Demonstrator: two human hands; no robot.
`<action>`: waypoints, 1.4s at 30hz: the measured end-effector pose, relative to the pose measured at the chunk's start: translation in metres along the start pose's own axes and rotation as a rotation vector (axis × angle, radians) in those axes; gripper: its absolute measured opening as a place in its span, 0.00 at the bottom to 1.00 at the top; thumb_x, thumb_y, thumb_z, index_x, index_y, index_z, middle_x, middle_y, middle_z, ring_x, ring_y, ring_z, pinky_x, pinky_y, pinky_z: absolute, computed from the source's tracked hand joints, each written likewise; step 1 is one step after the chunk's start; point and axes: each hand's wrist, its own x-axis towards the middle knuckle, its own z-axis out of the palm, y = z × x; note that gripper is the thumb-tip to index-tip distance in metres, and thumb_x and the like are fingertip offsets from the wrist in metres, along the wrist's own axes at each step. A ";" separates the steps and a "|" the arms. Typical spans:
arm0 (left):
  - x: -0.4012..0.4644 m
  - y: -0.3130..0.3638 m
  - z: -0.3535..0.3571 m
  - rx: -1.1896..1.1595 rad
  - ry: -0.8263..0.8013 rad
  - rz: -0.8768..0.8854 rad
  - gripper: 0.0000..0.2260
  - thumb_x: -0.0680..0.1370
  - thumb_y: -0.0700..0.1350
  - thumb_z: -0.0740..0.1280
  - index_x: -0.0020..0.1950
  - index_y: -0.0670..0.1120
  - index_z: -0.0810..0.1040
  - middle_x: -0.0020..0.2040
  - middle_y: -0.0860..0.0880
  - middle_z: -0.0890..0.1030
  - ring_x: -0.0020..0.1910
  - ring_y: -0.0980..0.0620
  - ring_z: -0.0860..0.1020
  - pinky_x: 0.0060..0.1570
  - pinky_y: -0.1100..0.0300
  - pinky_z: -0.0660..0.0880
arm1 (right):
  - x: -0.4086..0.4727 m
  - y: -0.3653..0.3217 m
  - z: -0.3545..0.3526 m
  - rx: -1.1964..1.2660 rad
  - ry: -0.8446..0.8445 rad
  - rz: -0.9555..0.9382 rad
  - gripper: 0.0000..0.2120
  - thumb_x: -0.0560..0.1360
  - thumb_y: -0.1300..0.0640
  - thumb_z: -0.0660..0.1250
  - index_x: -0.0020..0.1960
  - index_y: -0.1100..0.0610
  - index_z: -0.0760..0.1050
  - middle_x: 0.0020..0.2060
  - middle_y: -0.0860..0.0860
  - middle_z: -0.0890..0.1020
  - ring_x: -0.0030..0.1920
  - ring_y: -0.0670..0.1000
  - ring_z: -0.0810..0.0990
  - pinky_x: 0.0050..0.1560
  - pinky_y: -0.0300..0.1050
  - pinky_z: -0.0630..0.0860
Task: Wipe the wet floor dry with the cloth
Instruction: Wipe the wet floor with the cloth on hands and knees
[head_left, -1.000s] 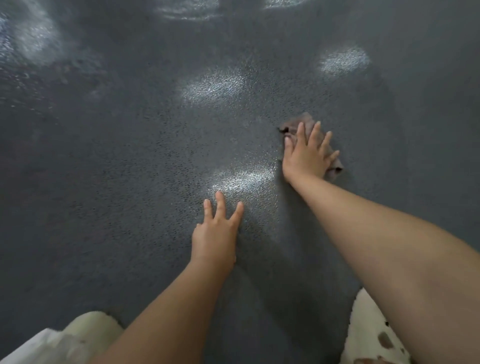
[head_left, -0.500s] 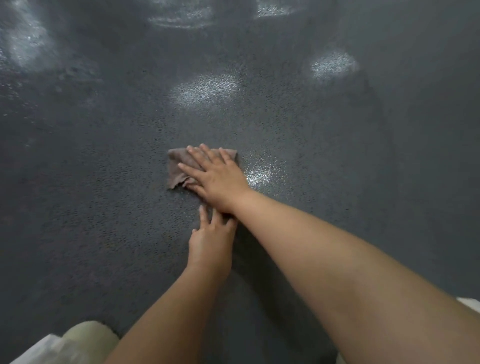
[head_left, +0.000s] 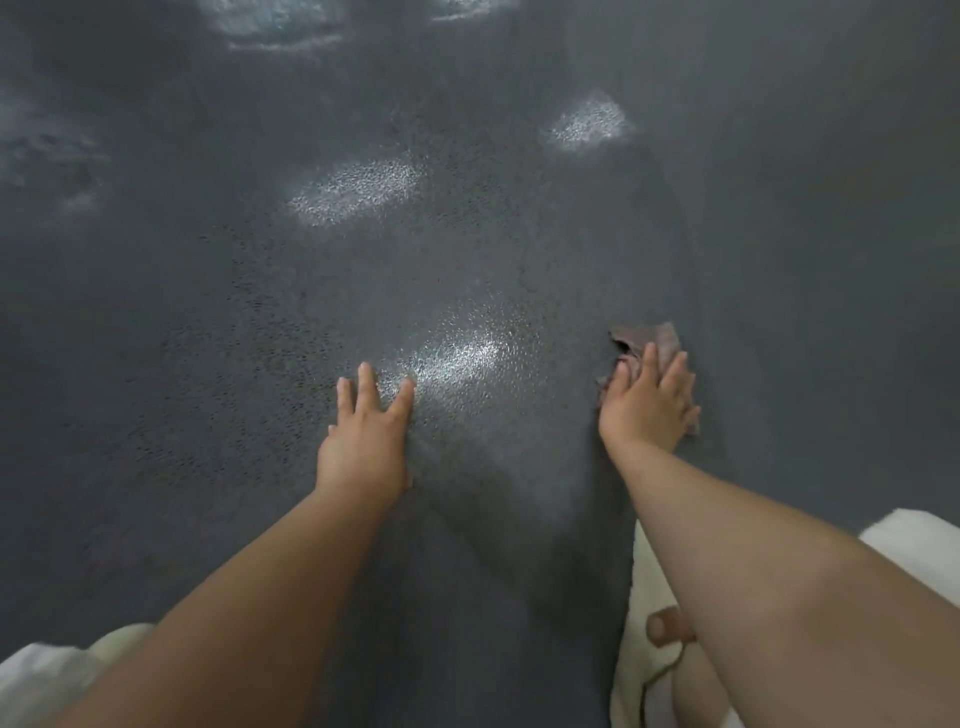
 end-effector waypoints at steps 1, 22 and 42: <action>-0.001 -0.001 0.002 -0.029 0.005 -0.002 0.45 0.74 0.44 0.72 0.78 0.56 0.42 0.77 0.45 0.34 0.76 0.43 0.38 0.68 0.47 0.64 | -0.009 0.001 0.004 0.015 0.002 0.067 0.25 0.81 0.46 0.50 0.77 0.50 0.54 0.77 0.54 0.47 0.76 0.58 0.46 0.73 0.59 0.44; -0.044 -0.061 0.022 0.061 0.034 -0.311 0.48 0.70 0.65 0.69 0.77 0.54 0.40 0.77 0.40 0.38 0.76 0.38 0.43 0.71 0.39 0.51 | -0.065 -0.051 0.024 -0.236 -0.102 -0.459 0.28 0.80 0.40 0.44 0.77 0.47 0.44 0.77 0.52 0.41 0.76 0.58 0.40 0.72 0.62 0.38; -0.091 -0.123 -0.003 -0.230 0.084 -0.351 0.32 0.79 0.39 0.59 0.78 0.43 0.46 0.75 0.45 0.60 0.73 0.44 0.61 0.71 0.48 0.60 | -0.229 -0.170 0.029 -0.142 -0.769 -0.981 0.28 0.78 0.49 0.61 0.76 0.47 0.58 0.77 0.48 0.50 0.77 0.54 0.44 0.74 0.61 0.43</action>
